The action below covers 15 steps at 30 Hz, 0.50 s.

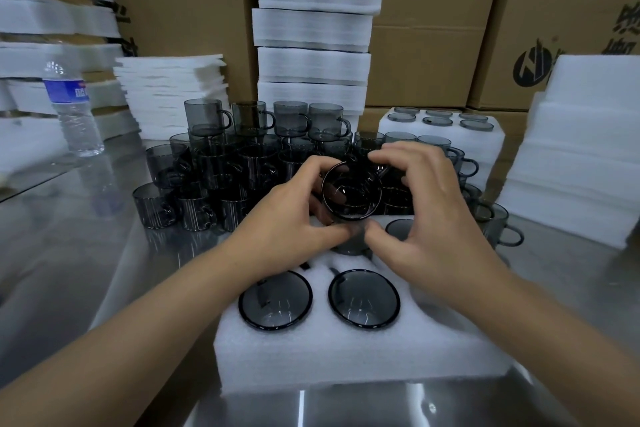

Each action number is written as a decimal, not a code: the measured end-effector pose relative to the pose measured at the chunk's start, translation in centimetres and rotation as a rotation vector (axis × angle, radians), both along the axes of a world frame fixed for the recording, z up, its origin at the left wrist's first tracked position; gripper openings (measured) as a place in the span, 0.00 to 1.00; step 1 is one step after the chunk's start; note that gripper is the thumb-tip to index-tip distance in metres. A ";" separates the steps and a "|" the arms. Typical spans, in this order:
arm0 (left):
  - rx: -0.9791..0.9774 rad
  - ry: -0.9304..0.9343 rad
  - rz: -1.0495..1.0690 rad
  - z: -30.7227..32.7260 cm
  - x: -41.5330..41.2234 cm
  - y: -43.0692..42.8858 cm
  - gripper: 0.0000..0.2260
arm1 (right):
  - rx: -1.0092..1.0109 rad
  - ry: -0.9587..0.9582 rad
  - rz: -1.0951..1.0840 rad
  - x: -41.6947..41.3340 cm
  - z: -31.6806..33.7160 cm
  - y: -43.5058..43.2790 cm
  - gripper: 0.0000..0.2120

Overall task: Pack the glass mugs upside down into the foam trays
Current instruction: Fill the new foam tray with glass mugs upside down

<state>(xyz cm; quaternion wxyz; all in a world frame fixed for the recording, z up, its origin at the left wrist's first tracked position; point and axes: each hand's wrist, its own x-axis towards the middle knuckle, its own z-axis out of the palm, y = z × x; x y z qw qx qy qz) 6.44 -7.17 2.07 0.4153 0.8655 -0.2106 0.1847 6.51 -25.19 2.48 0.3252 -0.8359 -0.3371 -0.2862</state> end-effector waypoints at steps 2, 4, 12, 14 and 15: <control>-0.003 -0.010 0.000 0.0 -0.1 0.0 0.26 | -0.005 -0.002 -0.016 0.0 0.0 0.0 0.28; -0.012 -0.012 -0.004 0.1 -0.1 0.0 0.26 | -0.015 0.000 -0.030 0.0 -0.1 0.0 0.28; -0.001 -0.097 0.030 0.0 -0.1 0.1 0.25 | -0.011 0.010 -0.063 -0.1 0.0 0.1 0.29; 0.014 -0.128 0.053 0.0 0.0 0.1 0.25 | -0.015 -0.013 -0.059 -0.1 0.0 0.1 0.29; 0.021 -0.145 0.058 0.0 0.0 0.1 0.25 | -0.021 -0.014 -0.053 -0.1 0.0 0.1 0.29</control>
